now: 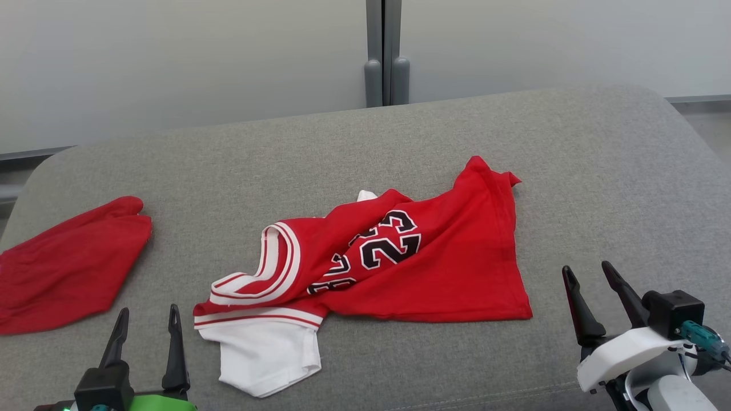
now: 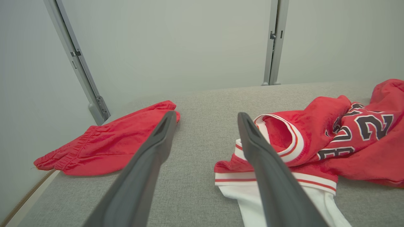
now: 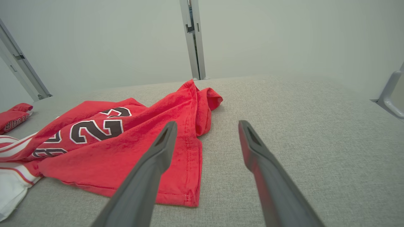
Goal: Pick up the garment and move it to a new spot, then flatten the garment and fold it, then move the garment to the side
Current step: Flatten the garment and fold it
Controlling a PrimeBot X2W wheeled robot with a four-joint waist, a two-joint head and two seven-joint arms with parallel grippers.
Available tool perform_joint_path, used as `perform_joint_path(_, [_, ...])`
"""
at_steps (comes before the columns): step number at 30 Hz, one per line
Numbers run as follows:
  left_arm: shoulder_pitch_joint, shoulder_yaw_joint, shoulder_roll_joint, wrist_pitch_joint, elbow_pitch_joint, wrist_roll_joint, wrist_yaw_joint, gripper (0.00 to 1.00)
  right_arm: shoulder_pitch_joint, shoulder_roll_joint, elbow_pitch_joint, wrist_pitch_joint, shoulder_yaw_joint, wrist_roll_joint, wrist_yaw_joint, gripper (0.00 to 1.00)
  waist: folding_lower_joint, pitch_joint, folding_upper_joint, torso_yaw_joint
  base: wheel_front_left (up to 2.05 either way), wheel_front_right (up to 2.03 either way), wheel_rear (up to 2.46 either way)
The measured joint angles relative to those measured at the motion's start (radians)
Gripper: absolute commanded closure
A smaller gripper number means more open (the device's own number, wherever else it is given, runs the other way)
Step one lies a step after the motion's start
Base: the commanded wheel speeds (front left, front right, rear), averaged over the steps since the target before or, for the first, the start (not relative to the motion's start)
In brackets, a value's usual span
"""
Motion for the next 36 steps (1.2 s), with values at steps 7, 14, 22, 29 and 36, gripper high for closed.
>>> perform_joint_path(7, [0.001,0.0,0.01,0.0,0.012,0.004,0.004,0.0,-0.003,-0.01,0.008,0.006,0.039,0.025,0.0,0.0,0.0,-0.002,0.0,0.002,0.0,0.0,0.0])
perform_joint_path(14, [0.007,-0.002,0.009,0.0,0.01,-0.003,0.006,0.0,-0.008,-0.018,0.016,0.006,0.049,0.031,0.0,0.0,0.0,-0.002,0.0,0.012,0.0,0.0,0.0])
perform_joint_path(22, [0.008,-0.004,0.009,0.0,0.014,-0.003,0.007,0.0,-0.01,-0.02,0.021,0.006,0.054,0.031,0.0,0.0,0.0,-0.002,0.0,0.017,0.0,0.0,0.0])
perform_joint_path(29, [0.009,-0.006,0.009,0.0,0.015,-0.002,0.008,0.0,-0.011,-0.02,0.026,0.007,0.055,0.031,0.0,0.0,0.0,-0.003,0.0,0.02,0.0,0.0,0.0])
perform_joint_path(36, [0.01,-0.007,0.01,0.0,0.017,-0.002,0.008,0.0,-0.012,-0.024,0.03,0.007,0.056,0.031,0.0,0.0,0.0,-0.003,0.0,0.023,0.0,0.0,0.0])
